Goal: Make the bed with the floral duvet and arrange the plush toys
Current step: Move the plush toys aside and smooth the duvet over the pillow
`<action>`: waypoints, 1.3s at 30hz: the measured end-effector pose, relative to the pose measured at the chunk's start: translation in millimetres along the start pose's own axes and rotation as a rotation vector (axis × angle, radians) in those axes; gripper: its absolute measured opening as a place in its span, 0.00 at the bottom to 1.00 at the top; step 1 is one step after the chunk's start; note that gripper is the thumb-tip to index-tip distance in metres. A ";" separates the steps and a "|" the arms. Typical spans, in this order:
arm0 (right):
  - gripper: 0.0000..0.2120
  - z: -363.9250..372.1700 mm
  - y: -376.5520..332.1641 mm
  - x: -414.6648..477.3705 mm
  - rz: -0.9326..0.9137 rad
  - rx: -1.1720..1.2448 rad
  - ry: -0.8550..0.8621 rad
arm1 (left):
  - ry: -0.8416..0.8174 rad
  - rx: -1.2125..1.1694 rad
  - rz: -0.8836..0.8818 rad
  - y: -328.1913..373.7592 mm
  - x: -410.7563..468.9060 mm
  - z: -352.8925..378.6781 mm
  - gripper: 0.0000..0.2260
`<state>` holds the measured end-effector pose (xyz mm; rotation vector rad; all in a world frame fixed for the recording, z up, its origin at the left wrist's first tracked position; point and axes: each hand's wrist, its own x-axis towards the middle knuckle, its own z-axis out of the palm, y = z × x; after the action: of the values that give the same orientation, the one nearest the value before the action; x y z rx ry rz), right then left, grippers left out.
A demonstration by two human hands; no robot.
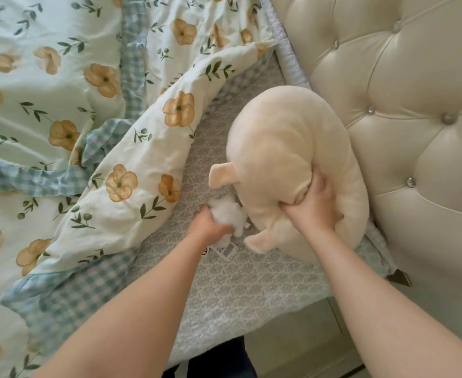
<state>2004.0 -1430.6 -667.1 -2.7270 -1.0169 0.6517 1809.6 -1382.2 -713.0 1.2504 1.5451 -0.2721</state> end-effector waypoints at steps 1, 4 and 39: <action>0.34 2.0 0.3 -0.3 -0.021 0.082 -0.003 | -0.001 -0.091 -0.015 4.1 -3.2 0.7 0.42; 0.09 -8.4 -14.4 -3.2 -0.093 0.260 -0.014 | 0.094 -0.367 -0.018 14.7 -12.9 -0.7 0.36; 0.40 207.9 -369.8 -298.4 -1.219 -0.878 -0.648 | 0.419 -1.597 -0.257 -367.9 -124.6 -191.3 0.30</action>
<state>1492.8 -1346.7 -642.0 -1.5729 -3.2384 0.9145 1386.4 -1470.5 -688.6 -0.1889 1.5690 0.9733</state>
